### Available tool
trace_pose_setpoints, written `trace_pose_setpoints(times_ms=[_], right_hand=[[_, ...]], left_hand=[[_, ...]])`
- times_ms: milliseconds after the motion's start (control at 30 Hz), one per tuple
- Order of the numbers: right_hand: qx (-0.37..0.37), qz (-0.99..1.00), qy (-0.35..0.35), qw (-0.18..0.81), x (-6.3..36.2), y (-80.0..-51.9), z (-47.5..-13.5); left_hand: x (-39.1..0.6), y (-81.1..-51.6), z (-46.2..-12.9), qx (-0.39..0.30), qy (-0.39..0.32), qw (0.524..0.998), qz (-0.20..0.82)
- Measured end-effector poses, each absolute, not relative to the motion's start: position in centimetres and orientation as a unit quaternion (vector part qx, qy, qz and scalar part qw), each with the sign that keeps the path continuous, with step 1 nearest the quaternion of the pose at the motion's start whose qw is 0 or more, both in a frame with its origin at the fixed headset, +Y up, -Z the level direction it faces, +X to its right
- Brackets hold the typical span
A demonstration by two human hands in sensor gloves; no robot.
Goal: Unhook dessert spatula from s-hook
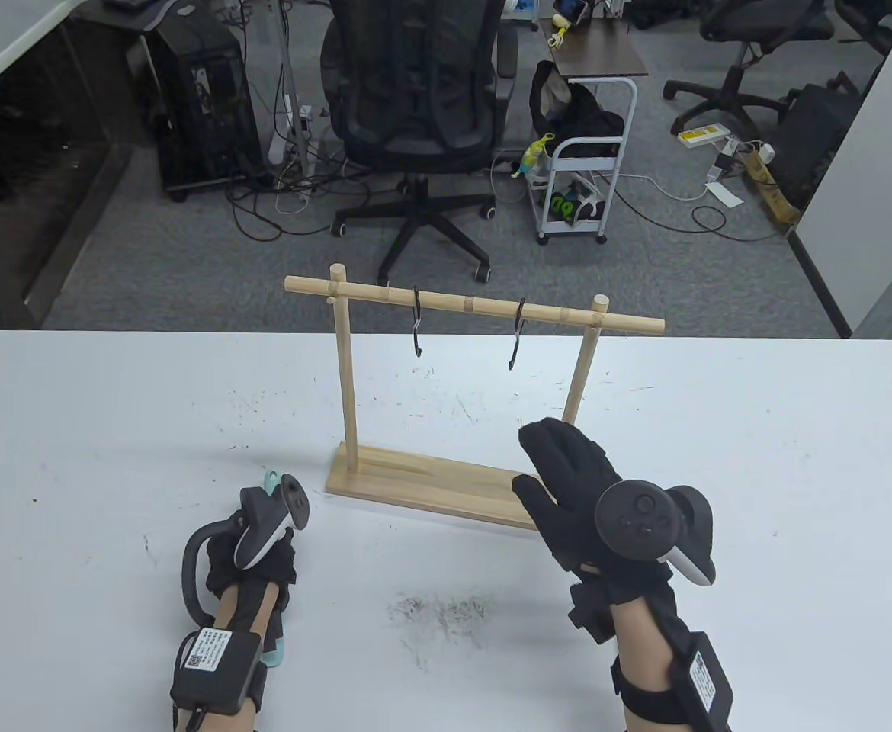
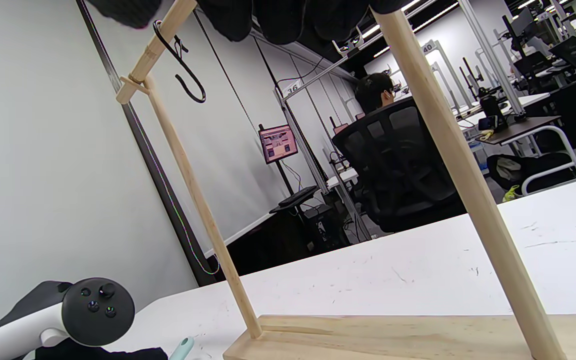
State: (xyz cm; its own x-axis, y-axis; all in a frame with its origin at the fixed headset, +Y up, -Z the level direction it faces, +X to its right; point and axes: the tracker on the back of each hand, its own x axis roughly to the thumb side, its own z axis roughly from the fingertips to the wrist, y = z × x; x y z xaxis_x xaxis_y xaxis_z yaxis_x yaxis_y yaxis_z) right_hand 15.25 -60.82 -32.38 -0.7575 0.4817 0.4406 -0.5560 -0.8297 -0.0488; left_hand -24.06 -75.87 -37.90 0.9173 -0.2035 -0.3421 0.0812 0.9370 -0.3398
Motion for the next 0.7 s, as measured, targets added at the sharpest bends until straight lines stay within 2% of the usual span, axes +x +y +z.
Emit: trace_pose_setpoints(times_ms=[700], right_hand=[[0.209, 0.936, -0.083, 0.273, 15.0, -60.9, -32.4]], left_hand=[[-22.6, -77.1, -38.7, -0.182, 0.205, 0.950, -0.152]])
